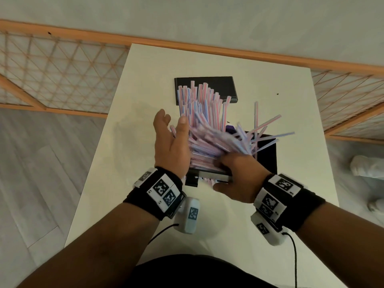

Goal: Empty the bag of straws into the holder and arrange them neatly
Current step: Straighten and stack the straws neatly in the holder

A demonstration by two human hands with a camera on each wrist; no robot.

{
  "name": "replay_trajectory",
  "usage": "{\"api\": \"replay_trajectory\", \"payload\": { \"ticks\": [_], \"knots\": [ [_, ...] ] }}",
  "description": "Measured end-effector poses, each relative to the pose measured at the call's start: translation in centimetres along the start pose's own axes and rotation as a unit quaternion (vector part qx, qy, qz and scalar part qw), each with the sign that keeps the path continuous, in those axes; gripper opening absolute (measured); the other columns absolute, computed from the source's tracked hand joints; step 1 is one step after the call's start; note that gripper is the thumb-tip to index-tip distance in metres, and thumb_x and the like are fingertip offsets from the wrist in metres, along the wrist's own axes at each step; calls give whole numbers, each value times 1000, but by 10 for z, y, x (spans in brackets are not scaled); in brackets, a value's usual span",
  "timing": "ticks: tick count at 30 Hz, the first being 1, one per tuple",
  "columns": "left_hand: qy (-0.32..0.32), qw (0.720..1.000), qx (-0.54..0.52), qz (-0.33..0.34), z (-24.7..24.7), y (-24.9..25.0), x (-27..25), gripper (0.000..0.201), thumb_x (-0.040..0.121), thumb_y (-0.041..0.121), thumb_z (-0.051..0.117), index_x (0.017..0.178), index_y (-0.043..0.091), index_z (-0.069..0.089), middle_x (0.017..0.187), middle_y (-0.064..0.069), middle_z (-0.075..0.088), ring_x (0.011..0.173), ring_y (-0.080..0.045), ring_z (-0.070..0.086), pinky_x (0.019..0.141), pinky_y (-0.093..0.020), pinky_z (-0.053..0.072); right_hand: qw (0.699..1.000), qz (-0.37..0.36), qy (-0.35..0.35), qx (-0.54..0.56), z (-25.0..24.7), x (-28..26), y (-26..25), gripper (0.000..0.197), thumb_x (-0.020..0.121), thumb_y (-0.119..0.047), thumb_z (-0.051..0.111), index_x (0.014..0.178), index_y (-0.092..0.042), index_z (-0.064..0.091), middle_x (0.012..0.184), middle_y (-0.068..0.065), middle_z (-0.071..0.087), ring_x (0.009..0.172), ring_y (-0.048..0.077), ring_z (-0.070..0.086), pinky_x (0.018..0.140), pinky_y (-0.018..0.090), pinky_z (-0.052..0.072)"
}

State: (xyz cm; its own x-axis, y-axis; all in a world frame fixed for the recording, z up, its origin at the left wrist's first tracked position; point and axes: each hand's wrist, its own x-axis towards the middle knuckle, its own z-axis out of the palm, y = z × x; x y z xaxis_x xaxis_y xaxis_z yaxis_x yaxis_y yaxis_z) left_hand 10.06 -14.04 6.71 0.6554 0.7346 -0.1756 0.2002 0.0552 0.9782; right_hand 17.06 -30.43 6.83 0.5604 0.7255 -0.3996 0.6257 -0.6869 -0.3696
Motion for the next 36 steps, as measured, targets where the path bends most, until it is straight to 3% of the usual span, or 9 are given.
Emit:
{"api": "replay_trajectory", "payload": {
  "ticks": [6, 8, 13, 16, 21, 25, 29, 34, 36],
  "knots": [
    [-1, 1000, 4, -3, 1, -3, 3, 82, 86, 66, 44, 150, 17, 29, 146, -5, 45, 129, -21, 51, 110, -43, 43, 998, 30, -47, -15, 2, 13, -3, 43, 70, -57, 64, 101, -28, 62, 93, -7, 65, 88, 20, 61, 78, 28, 50],
    [-3, 1000, 3, 7, 1, -4, 4, 88, 80, 72, 42, 147, 16, 32, 140, -5, 47, 121, -19, 52, 108, -41, 44, 996, 56, -65, -33, 1, 18, -1, 50, 65, -63, 56, 100, -29, 64, 88, -7, 67, 86, 21, 65, 79, 32, 55],
    [-7, 1000, 6, 24, 2, -7, 4, 82, 81, 70, 40, 138, 12, 38, 125, -4, 49, 104, -17, 51, 100, -43, 45, 991, 73, -99, -61, 4, 24, -2, 52, 70, -63, 66, 109, -28, 63, 98, -5, 69, 93, 21, 64, 80, 29, 53],
    [-12, 1000, 11, 23, 2, -9, 5, 80, 82, 69, 40, 137, 10, 38, 130, -12, 50, 107, -22, 53, 101, -45, 45, 987, 93, -108, -72, 4, 28, -3, 58, 66, -67, 66, 108, -27, 61, 99, -2, 68, 93, 23, 64, 82, 32, 54],
    [-11, 1000, 8, 12, 3, -9, 4, 78, 83, 72, 44, 137, 16, 38, 133, -6, 50, 120, -29, 56, 103, -56, 45, 986, 71, -146, -28, -3, 37, -11, 47, 68, -57, 69, 105, -29, 61, 88, -5, 69, 80, 20, 65, 78, 33, 56],
    [-22, 999, 29, 24, 4, -5, 3, 88, 82, 74, 39, 143, 11, 33, 139, -7, 47, 128, -27, 50, 110, -49, 41, 989, 47, -138, -26, -5, 38, -13, 48, 71, -50, 73, 107, -28, 51, 97, -3, 65, 86, 24, 62, 80, 36, 54],
    [-31, 998, 48, 20, 5, -5, 3, 91, 84, 74, 36, 150, 11, 27, 148, -6, 42, 134, -26, 48, 112, -48, 40, 992, 37, -120, -9, -9, 40, -16, 59, 74, -44, 77, 124, -23, 55, 117, 0, 63, 108, 26, 58, 92, 33, 46],
    [-21, 998, 32, 40, 5, -4, 1, 94, 79, 74, 39, 148, 10, 29, 146, -6, 43, 135, -22, 45, 114, -41, 38, 995, 20, -100, -24, -10, 37, -18, 70, 75, -51, 76, 130, -16, 49, 123, 5, 60, 117, 29, 55, 97, 34, 41],
    [-5, 998, 15, 62, 5, -2, 0, 88, 81, 70, 42, 143, 9, 34, 137, -2, 47, 126, -15, 50, 108, -32, 42, 996, -7, -91, 13, -14, 36, -20, 65, 74, -55, 76, 127, -23, 53, 116, -1, 62, 109, 22, 57, 99, 33, 43]
  ]
}}
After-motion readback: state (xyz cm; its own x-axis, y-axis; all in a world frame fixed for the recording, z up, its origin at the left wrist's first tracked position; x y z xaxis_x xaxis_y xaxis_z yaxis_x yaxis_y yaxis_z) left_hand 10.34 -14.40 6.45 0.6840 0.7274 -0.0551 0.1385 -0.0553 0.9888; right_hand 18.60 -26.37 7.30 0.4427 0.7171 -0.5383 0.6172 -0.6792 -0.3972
